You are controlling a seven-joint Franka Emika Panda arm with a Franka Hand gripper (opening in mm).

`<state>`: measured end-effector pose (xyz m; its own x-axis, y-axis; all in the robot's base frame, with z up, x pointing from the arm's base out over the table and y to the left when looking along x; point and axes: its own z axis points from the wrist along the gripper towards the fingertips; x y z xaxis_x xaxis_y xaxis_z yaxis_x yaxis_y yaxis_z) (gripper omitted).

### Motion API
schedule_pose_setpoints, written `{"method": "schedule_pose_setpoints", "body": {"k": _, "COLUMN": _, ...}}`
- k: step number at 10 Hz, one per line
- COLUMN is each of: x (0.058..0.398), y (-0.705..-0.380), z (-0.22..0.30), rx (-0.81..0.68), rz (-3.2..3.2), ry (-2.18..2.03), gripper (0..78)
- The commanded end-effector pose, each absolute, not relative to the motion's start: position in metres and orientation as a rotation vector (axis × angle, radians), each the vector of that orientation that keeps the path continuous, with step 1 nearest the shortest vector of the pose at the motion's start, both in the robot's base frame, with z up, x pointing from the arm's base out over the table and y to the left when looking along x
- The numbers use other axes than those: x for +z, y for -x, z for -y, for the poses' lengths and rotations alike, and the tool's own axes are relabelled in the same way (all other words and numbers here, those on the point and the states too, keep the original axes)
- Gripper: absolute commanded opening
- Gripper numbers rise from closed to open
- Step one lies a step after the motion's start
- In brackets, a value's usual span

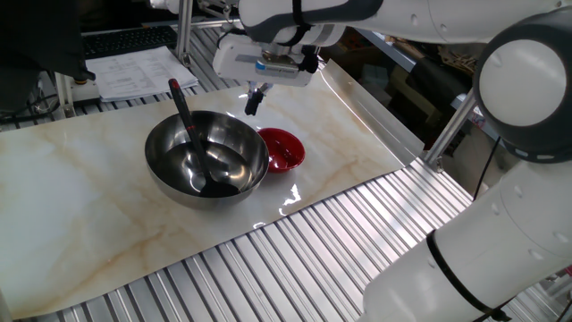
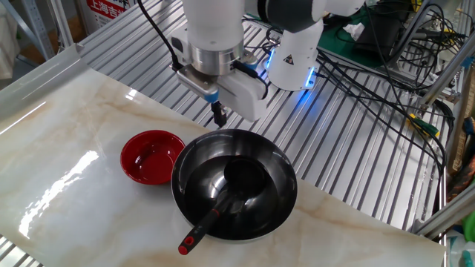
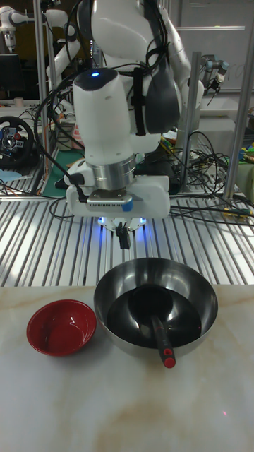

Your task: Scoop water with a large spoon from one bowl to another

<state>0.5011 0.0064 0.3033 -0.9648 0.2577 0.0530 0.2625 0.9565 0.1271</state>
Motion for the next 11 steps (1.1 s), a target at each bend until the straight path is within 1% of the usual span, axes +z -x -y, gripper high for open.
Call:
{"method": "schedule_pose_setpoints", "body": {"k": 1, "x": 0.311, "y": -0.511, "z": -0.024, "rx": -0.235, "rz": 3.075, "ry": 0.422, "gripper": 0.0}}
{"method": "schedule_pose_setpoints", "body": {"k": 4, "x": 0.313, "y": -0.518, "z": -0.032, "rx": -0.245, "rz": 3.105, "ry": 0.41, "gripper": 0.0}}
{"method": "schedule_pose_setpoints", "body": {"k": 7, "x": 0.319, "y": -0.534, "z": -0.053, "rx": -0.27, "rz": 3.117, "ry": 0.456, "gripper": 0.0}}
{"method": "schedule_pose_setpoints", "body": {"k": 9, "x": 0.324, "y": -0.544, "z": -0.064, "rx": -0.267, "rz": 3.12, "ry": 0.476, "gripper": 0.0}}
{"method": "schedule_pose_setpoints", "body": {"k": 11, "x": 0.327, "y": -0.546, "z": -0.072, "rx": -0.257, "rz": 3.127, "ry": 0.478, "gripper": 0.0}}
